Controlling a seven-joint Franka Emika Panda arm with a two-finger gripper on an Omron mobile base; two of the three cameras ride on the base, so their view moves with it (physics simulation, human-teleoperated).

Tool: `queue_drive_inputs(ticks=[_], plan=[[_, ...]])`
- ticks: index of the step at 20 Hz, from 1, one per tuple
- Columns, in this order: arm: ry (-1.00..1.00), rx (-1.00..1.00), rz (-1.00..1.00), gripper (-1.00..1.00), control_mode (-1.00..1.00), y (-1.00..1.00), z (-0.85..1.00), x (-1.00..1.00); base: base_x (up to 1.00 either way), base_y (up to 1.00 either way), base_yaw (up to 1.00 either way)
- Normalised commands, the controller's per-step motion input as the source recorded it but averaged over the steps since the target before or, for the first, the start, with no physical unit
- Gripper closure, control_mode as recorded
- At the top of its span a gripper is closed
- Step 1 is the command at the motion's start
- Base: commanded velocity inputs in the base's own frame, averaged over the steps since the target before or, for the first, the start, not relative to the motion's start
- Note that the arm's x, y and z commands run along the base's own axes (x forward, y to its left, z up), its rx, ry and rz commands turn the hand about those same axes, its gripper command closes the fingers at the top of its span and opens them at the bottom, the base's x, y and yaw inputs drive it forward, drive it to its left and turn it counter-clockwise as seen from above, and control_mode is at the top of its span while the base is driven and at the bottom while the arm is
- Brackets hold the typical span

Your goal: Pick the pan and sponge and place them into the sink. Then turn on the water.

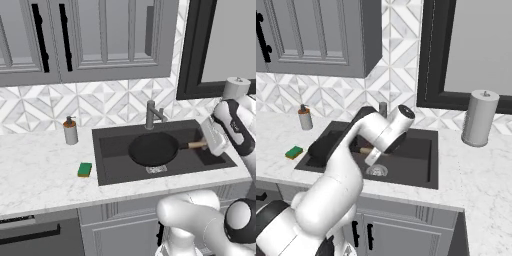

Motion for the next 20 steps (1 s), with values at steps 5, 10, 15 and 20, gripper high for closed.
queue_drive_inputs(ticks=[5,10,15,20], plan=[[0.02,-0.04,0.04,1.0,-1.0,-0.04,-0.28,0.46,0.0,0.0,0.0],[0.04,-0.02,0.06,1.0,-1.0,-0.12,-0.29,0.38,0.0,0.0,0.0],[0.05,-0.02,0.09,1.0,-1.0,-0.11,-0.35,0.29,0.0,0.0,0.0],[0.01,-0.02,0.08,1.0,-1.0,-0.11,-0.28,0.24,0.0,0.0,0.0]])
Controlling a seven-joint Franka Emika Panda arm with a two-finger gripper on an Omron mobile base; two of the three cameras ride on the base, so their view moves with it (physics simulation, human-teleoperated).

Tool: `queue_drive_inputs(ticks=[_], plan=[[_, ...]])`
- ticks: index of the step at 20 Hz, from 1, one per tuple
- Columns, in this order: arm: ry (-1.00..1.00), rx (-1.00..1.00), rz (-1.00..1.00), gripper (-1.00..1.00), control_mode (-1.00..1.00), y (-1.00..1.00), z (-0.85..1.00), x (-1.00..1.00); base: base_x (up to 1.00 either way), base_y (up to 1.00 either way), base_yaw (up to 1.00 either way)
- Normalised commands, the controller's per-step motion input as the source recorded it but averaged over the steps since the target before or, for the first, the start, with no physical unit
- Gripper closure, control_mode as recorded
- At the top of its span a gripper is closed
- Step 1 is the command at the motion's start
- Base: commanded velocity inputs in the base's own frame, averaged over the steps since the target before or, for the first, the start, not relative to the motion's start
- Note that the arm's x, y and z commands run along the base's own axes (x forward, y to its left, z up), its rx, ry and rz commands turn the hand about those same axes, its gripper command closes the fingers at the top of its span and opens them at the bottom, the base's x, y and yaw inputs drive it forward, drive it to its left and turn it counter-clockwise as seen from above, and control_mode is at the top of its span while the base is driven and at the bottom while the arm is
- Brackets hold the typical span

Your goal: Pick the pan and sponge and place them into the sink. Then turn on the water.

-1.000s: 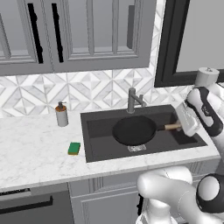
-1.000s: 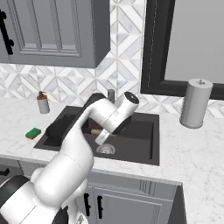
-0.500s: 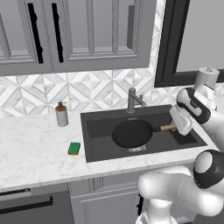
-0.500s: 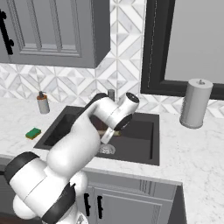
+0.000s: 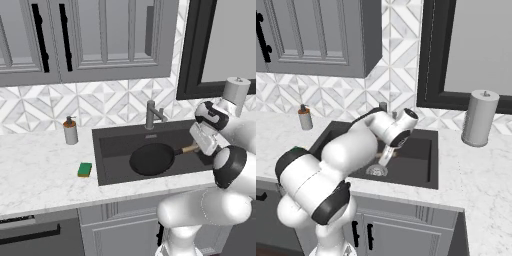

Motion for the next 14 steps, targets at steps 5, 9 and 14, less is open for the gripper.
queue_drive_inputs(ticks=[5,9,14], plan=[[0.0,-0.03,0.05,1.0,-1.0,-0.03,-0.19,0.15,0.0,0.0,0.0],[0.0,-0.03,0.0,1.0,-1.0,0.0,-0.18,0.21,0.0,0.0,0.0],[-0.01,0.01,0.0,1.0,-1.0,-0.05,-0.01,0.23,0.0,0.0,0.0]])
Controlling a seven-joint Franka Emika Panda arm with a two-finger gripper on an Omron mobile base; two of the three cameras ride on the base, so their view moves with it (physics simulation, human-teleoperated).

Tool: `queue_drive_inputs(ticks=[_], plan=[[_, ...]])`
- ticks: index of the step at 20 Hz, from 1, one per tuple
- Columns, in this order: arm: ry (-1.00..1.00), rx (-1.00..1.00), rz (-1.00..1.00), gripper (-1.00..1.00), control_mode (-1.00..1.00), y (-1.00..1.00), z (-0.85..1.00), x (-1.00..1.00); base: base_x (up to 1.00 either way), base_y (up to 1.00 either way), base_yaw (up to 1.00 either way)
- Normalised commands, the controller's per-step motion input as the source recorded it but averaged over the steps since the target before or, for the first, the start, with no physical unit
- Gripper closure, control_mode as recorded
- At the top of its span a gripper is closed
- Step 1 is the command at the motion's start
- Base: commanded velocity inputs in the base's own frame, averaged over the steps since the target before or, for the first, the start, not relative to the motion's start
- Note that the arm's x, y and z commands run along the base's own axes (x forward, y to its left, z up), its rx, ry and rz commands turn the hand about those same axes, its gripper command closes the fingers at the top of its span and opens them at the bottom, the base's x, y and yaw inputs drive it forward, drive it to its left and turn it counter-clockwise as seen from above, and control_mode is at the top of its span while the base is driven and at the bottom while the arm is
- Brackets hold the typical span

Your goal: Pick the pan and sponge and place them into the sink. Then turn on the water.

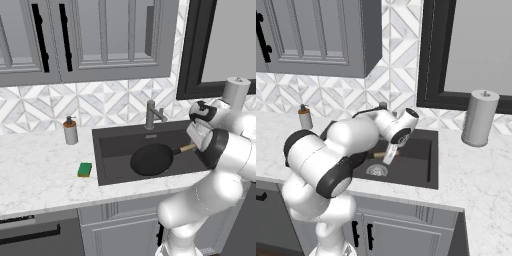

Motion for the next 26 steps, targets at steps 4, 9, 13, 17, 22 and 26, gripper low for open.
queue_drive_inputs(ticks=[4,9,13,17,22,26], plan=[[-0.01,0.04,0.0,1.0,-1.0,-0.09,-0.04,0.15,0.0,0.0,0.0],[-0.04,0.04,0.0,1.0,-1.0,-0.04,-0.22,0.21,0.0,0.0,0.0],[-0.04,0.03,0.0,1.0,-1.0,0.0,-0.27,0.19,0.0,0.0,0.0],[-0.04,0.01,0.0,1.0,-1.0,-0.09,-0.25,0.28,0.0,0.0,0.0],[-0.01,0.0,0.0,1.0,-1.0,-0.03,-0.31,0.36,0.0,0.0,0.0],[0.0,0.0,0.0,1.0,-1.0,0.0,-0.35,0.4,0.0,0.0,0.0]])
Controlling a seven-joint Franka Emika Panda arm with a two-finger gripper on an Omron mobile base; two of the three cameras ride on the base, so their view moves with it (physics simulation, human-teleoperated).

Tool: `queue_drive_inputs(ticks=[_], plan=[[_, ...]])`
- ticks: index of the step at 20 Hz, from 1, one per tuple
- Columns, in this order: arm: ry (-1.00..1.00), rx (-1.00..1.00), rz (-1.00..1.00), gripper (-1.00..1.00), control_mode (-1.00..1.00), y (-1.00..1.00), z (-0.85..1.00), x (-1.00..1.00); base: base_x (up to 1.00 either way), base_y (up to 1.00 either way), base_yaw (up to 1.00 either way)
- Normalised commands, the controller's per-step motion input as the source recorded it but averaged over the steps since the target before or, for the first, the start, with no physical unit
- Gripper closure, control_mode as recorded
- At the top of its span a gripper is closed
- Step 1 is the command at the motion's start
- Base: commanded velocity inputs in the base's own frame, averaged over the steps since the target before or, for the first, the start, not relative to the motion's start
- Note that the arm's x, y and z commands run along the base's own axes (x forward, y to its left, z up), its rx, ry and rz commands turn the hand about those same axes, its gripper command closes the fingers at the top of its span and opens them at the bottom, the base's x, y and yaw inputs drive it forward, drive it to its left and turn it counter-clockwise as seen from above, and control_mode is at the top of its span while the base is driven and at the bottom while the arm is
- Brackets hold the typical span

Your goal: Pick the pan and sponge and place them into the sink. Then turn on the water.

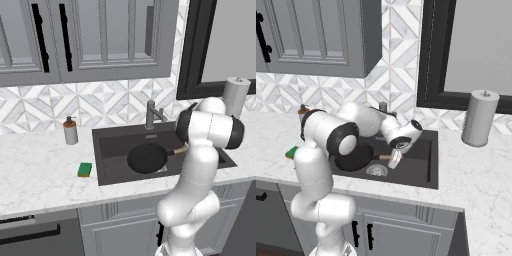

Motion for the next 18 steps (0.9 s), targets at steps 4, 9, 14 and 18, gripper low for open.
queue_drive_inputs(ticks=[4,9,14,18], plan=[[0.0,-0.02,0.0,1.0,-1.0,0.0,-0.39,0.4,0.0,0.0,0.0],[0.0,-0.02,0.0,1.0,-1.0,0.0,-0.37,0.34,0.0,0.0,0.0],[0.0,-0.02,0.0,1.0,-1.0,0.0,-0.38,0.3,0.0,0.0,0.0],[0.0,-0.02,0.0,1.0,-1.0,0.0,-0.4,0.29,0.0,0.0,0.0]])
